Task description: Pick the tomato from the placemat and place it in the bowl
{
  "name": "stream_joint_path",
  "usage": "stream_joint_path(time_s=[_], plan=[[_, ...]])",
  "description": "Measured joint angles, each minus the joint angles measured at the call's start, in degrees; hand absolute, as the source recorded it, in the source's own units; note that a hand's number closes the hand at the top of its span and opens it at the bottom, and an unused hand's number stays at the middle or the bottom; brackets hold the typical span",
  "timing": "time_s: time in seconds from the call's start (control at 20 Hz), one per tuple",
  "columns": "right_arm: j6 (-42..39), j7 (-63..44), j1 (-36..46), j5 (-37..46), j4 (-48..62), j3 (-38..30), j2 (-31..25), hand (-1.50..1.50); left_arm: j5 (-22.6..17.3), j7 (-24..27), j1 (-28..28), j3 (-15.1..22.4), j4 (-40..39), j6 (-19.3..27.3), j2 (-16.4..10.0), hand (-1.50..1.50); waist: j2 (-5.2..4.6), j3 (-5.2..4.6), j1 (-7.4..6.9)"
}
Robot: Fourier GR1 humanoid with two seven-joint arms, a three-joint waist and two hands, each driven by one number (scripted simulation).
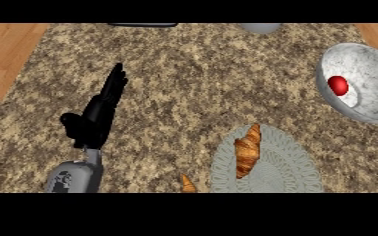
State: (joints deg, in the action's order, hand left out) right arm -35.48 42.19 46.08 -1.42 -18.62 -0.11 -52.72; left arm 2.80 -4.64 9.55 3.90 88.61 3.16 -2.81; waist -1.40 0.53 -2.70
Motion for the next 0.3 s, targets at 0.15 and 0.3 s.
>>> stream_joint_path(time_s=[0.15, 0.3], plan=[[-1.1, -0.9, -1.3, -1.1, -1.4, 0.2, -0.6, -1.5, 0.1, 0.1, -0.1, 0.0, 0.1, 0.1, 0.0, 0.0, -0.05, 0.08, 0.16], [-1.6, -1.3, -2.8, -1.9, -3.1, 0.8, -1.0, -1.5, 0.0, 0.2, -0.3, -0.2, 0.2, 0.2, 0.0, 0.0, -0.11, 0.13, 0.23]])
